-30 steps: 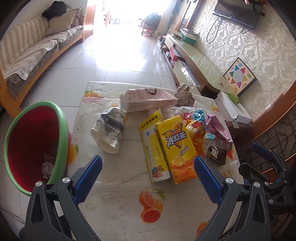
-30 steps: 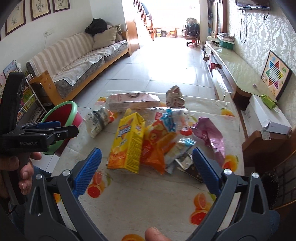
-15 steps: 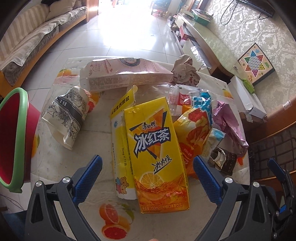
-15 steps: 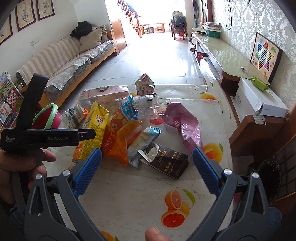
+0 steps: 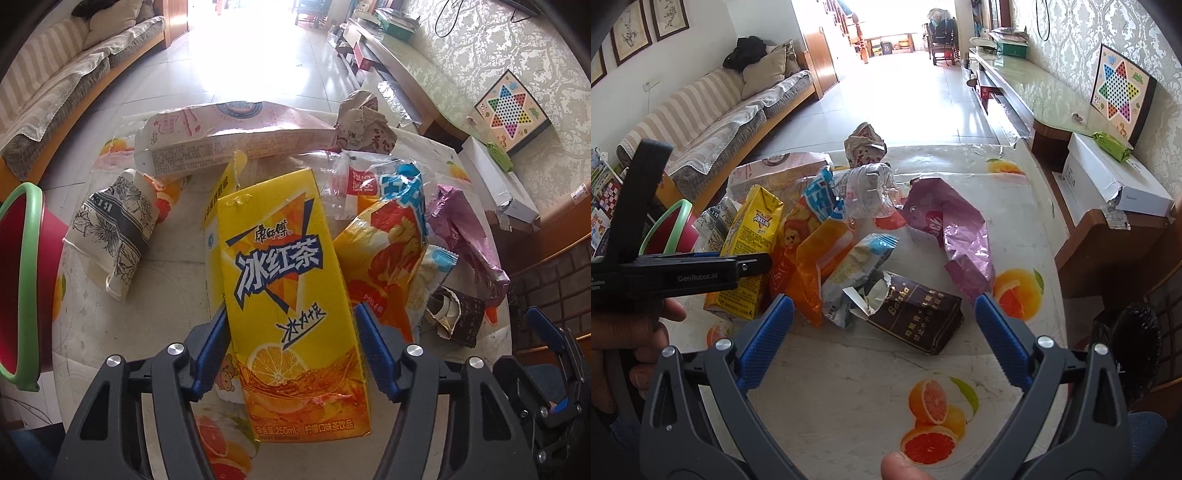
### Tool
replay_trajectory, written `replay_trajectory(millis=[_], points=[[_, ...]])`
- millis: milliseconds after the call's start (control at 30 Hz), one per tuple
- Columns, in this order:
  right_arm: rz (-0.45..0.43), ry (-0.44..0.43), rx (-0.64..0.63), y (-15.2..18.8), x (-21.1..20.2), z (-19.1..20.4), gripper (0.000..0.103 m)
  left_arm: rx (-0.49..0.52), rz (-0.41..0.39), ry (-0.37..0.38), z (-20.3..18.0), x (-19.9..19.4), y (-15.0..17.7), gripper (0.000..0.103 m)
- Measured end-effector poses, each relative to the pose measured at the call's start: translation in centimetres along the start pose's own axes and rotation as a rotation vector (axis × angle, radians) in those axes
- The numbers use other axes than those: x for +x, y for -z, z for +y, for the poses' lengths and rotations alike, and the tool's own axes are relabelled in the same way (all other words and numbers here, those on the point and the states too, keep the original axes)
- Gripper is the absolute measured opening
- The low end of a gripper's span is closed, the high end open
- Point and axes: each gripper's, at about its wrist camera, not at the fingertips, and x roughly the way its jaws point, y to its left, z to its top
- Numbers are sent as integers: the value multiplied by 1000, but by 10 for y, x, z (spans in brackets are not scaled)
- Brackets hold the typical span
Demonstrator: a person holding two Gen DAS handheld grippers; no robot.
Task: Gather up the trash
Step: 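Grasp the yellow iced-tea carton with the left tool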
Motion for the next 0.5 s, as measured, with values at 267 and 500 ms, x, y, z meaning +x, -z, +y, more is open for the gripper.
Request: replay_trajectory(millis=[267,500], points=[[30,9,20,4,13,-9,97,-53,-44,67,22,-21,2,62],[48,24,17,8,20,-12,97,-78,-98,93,38,-48,7,62]])
